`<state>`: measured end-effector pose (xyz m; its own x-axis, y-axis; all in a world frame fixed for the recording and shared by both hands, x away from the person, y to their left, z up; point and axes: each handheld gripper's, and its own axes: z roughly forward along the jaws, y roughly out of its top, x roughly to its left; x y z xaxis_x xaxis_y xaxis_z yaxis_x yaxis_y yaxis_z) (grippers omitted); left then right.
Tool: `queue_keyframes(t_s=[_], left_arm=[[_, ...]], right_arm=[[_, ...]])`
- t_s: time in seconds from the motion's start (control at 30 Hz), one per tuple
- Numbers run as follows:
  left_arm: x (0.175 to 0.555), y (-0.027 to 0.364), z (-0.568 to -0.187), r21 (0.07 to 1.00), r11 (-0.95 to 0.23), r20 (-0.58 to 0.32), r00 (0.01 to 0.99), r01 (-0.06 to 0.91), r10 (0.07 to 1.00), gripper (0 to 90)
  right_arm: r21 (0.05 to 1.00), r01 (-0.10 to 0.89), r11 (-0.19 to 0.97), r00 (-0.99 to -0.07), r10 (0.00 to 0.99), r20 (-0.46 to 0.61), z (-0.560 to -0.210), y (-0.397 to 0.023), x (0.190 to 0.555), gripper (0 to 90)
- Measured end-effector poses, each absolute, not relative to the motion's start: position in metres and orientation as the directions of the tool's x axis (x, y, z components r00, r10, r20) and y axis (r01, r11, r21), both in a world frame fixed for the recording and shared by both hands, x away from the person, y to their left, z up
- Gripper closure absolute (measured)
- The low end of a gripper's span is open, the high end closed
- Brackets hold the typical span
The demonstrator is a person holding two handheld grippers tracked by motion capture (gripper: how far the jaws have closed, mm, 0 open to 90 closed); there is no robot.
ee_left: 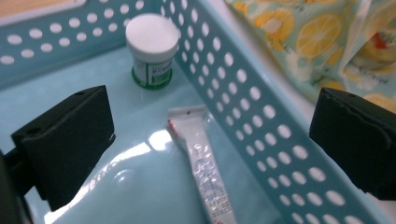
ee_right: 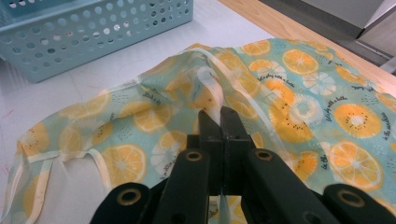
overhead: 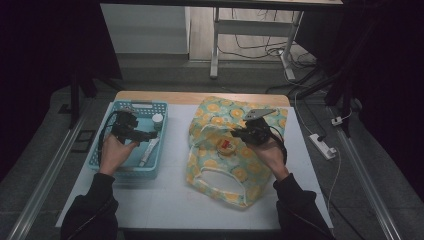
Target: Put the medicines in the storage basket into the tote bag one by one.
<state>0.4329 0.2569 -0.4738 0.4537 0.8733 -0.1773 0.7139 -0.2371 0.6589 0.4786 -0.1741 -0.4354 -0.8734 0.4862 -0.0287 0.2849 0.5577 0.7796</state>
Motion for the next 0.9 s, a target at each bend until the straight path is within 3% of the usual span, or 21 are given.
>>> queue_keyframes(t_s=[0.3,0.57,0.77,0.9], left_arm=[[0.440,0.262,-0.493,0.572,-0.276,-0.161,0.436,0.772,0.886,0.0],[0.449,0.254,-0.510,0.435,-0.342,-0.163,0.446,0.833,0.880,0.0],[0.452,0.243,-0.519,0.339,-0.406,-0.096,0.460,0.849,0.883,0.1],[0.452,0.238,-0.521,0.302,-0.433,-0.048,0.467,0.849,0.883,6.7]], right_arm=[[0.779,0.284,0.559,-0.873,0.486,-0.031,-0.436,-0.174,0.479,89.5],[0.780,0.281,0.560,-0.874,0.484,-0.033,-0.436,-0.173,0.478,89.5],[0.779,0.283,0.560,-0.874,0.485,-0.032,-0.436,-0.173,0.478,89.5],[0.780,0.279,0.560,-0.875,0.484,-0.034,-0.435,-0.173,0.477,89.5]])
